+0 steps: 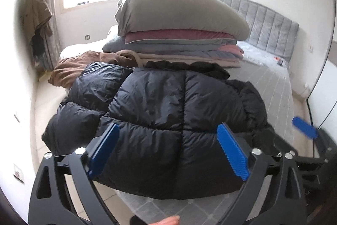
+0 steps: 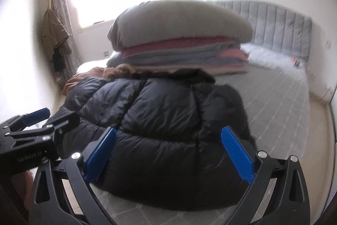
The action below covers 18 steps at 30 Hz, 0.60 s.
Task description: Fold large clothes
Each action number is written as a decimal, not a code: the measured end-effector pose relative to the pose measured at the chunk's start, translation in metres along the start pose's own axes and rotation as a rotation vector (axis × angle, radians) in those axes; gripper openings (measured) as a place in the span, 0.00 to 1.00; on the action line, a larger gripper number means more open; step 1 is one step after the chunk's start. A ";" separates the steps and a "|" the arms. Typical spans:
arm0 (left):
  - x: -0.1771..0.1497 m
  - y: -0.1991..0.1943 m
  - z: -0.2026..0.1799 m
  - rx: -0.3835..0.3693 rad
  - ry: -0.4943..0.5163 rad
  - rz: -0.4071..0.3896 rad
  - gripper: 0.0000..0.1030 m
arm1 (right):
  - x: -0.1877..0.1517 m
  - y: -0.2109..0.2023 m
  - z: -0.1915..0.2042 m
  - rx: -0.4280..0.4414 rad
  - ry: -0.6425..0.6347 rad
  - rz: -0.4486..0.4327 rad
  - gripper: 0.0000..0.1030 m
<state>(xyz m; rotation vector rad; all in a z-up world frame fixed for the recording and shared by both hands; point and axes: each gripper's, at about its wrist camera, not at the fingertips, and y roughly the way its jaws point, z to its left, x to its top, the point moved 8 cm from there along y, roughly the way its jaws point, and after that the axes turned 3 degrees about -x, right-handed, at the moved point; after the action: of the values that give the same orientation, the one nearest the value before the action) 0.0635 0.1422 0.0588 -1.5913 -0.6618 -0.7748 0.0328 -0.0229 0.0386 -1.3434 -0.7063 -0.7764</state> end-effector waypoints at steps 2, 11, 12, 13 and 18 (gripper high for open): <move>0.002 -0.004 -0.003 -0.034 -0.034 -0.032 0.93 | 0.001 0.000 -0.005 -0.025 -0.028 -0.012 0.93; -0.001 -0.003 -0.020 -0.208 -0.084 -0.018 0.93 | -0.003 0.000 -0.018 -0.046 -0.072 -0.003 0.93; -0.001 -0.003 -0.020 -0.205 -0.079 -0.020 0.93 | -0.003 0.000 -0.019 -0.086 -0.094 -0.015 0.93; -0.002 -0.004 -0.022 -0.221 -0.073 -0.021 0.93 | -0.003 0.000 -0.020 -0.096 -0.100 -0.022 0.93; -0.015 0.003 -0.037 -0.140 0.119 0.117 0.93 | -0.011 0.007 -0.030 -0.046 -0.044 0.019 0.93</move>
<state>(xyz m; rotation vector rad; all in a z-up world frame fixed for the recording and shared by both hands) 0.0519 0.1050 0.0493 -1.6798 -0.4325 -0.8367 0.0326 -0.0514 0.0226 -1.4104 -0.7128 -0.7538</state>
